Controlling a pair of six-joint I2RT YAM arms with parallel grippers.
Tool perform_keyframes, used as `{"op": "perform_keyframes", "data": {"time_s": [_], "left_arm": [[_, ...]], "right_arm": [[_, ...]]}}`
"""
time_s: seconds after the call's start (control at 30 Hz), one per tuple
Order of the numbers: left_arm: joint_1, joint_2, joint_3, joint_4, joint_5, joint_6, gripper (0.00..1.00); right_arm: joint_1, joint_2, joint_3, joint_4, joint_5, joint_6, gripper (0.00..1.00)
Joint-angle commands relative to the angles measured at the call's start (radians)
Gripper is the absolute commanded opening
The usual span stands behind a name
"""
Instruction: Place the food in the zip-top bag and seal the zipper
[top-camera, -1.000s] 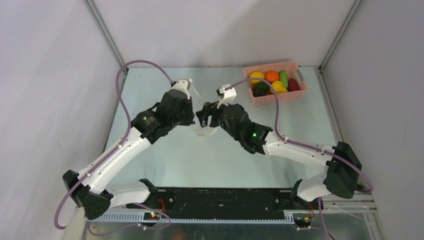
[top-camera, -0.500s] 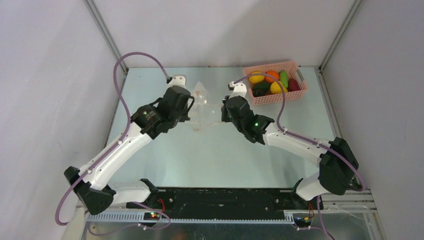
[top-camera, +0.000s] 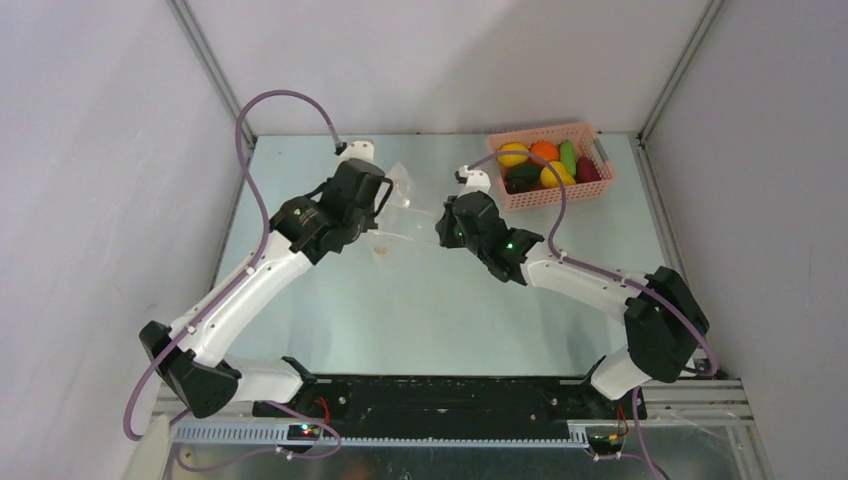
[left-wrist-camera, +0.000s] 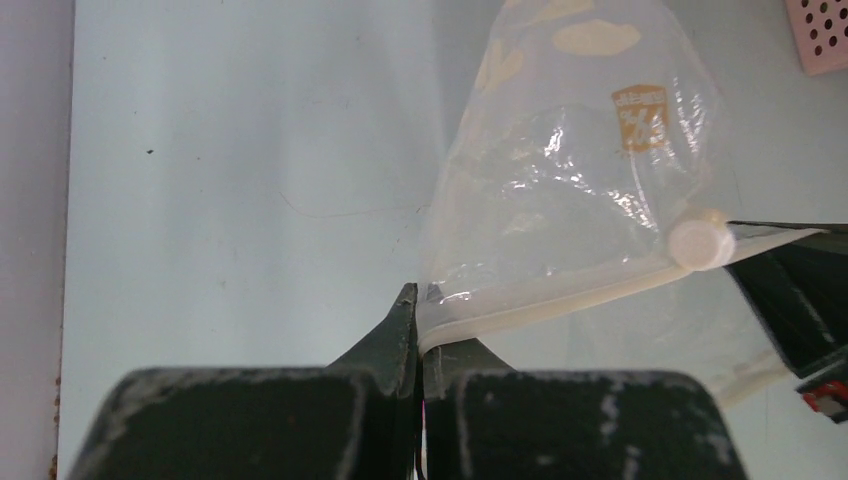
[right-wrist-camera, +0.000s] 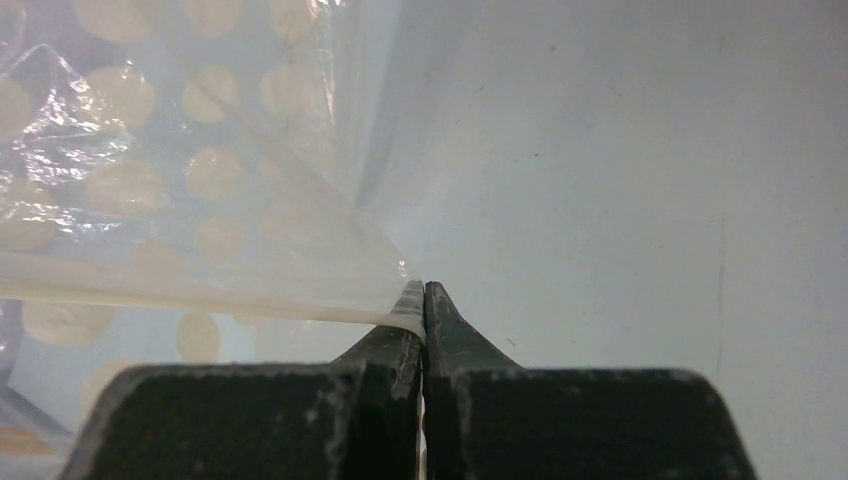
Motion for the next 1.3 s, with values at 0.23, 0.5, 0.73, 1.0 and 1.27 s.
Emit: {"op": "perform_keyframes", "data": {"time_s": [0.23, 0.5, 0.73, 1.0, 1.27], "left_arm": [[0.042, 0.022, -0.054, 0.267, 0.204, 0.051, 0.00], [0.040, 0.183, -0.030, 0.344, 0.286, 0.039, 0.00], [0.045, 0.246, -0.004, 0.392, 0.343, 0.042, 0.00], [0.075, 0.248, -0.018, 0.426, 0.408, 0.034, 0.00], [0.075, 0.257, -0.041, 0.414, 0.386, 0.022, 0.00]], "right_arm": [[-0.081, 0.038, -0.036, -0.013, -0.097, -0.049, 0.38], [-0.140, -0.080, -0.036, 0.008, -0.228, -0.089, 0.73], [-0.224, -0.218, -0.037, -0.019, -0.323, -0.191, 0.99], [-0.494, -0.182, -0.022, -0.076, -0.270, -0.084, 0.99], [-0.594, 0.157, 0.313, -0.220, -0.140, -0.161, 0.99]]}}
